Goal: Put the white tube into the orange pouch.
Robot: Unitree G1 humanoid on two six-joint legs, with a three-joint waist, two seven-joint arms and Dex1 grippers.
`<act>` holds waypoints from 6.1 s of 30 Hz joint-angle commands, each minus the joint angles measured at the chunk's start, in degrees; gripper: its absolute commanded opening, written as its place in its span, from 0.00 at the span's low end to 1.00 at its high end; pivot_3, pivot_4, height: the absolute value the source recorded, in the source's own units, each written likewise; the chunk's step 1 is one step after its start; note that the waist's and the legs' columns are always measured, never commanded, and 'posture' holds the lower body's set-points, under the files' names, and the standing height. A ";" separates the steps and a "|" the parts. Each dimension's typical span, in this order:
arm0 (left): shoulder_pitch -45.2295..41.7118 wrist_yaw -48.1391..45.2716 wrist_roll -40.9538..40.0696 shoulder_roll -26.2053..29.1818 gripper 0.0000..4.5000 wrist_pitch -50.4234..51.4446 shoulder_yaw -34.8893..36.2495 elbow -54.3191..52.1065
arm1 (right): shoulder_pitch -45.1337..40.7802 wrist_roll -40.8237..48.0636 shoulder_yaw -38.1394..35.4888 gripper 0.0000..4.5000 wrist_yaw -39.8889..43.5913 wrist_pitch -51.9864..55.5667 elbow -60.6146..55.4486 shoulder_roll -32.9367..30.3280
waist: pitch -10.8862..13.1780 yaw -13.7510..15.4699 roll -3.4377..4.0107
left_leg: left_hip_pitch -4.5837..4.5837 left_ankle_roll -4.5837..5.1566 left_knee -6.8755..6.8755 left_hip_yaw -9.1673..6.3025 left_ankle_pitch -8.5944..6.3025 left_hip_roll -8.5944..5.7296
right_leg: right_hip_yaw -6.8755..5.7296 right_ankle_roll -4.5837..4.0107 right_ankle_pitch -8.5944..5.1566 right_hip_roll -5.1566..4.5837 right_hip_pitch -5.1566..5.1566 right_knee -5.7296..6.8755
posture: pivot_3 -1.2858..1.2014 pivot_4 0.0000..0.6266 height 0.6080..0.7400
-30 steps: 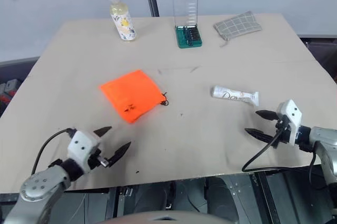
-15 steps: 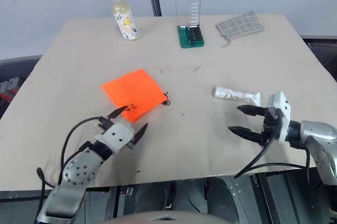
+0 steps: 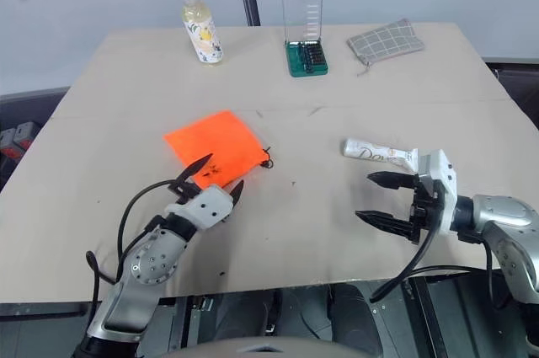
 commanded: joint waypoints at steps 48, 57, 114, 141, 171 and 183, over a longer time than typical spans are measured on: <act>-17.45 -11.34 -32.85 -5.61 0.02 27.18 14.65 0.35 | -7.84 -15.72 0.89 1.00 -8.68 -18.13 9.38 3.08 | 0.00 -0.14 -0.01 | 0.03 -0.01 0.09 0.00 0.01 -0.08 | -0.01 -0.02 0.06 0.05 0.02 0.09 | 0.52 0.24 1.00; -20.31 -17.67 -40.11 -0.08 0.02 35.06 13.47 0.69 | -21.97 -26.10 9.41 1.00 -3.99 -22.62 28.22 0.14 | 0.07 -0.94 -0.04 | 0.02 -0.02 0.07 0.05 0.01 -0.20 | 0.06 -0.19 0.15 0.04 0.00 0.06 | 0.52 0.24 1.00; -21.78 -18.24 -47.08 3.13 0.00 37.83 9.09 -5.47 | -42.12 -43.00 36.03 0.07 -15.47 0.03 24.19 27.65 | 0.12 -1.59 -0.05 | -0.11 -0.07 -0.01 -0.36 0.03 -0.41 | -0.04 -0.23 0.19 -0.08 -0.16 0.10 | 0.52 0.24 1.00; -24.28 -18.01 -46.92 -2.84 0.00 38.11 0.47 -5.05 | -48.12 -35.15 23.33 0.88 -35.92 15.83 30.70 47.69 | 0.15 -1.72 0.01 | -0.12 -0.07 -0.16 -0.70 0.03 -0.46 | -0.12 -0.24 0.19 -0.04 -0.20 0.12 | 0.52 0.24 1.00; -25.70 -18.25 -46.69 -0.96 0.00 36.16 4.53 0.82 | -40.07 -37.73 29.63 0.98 -21.26 -7.45 30.33 18.60 | 0.18 -1.75 -0.01 | -0.16 -0.06 -0.11 -0.77 0.03 -0.47 | -0.21 -0.22 0.17 -0.04 -0.15 0.07 | 0.52 0.24 1.00; -24.99 -18.12 -46.88 0.49 0.00 36.27 6.19 0.37 | -45.07 -41.21 27.77 0.98 -22.90 -35.02 57.87 29.32 | 0.18 -2.22 -0.02 | -0.10 -0.18 -0.15 -0.75 0.10 -0.45 | -0.15 -0.23 0.18 -0.03 -0.14 0.08 | 0.52 0.24 1.00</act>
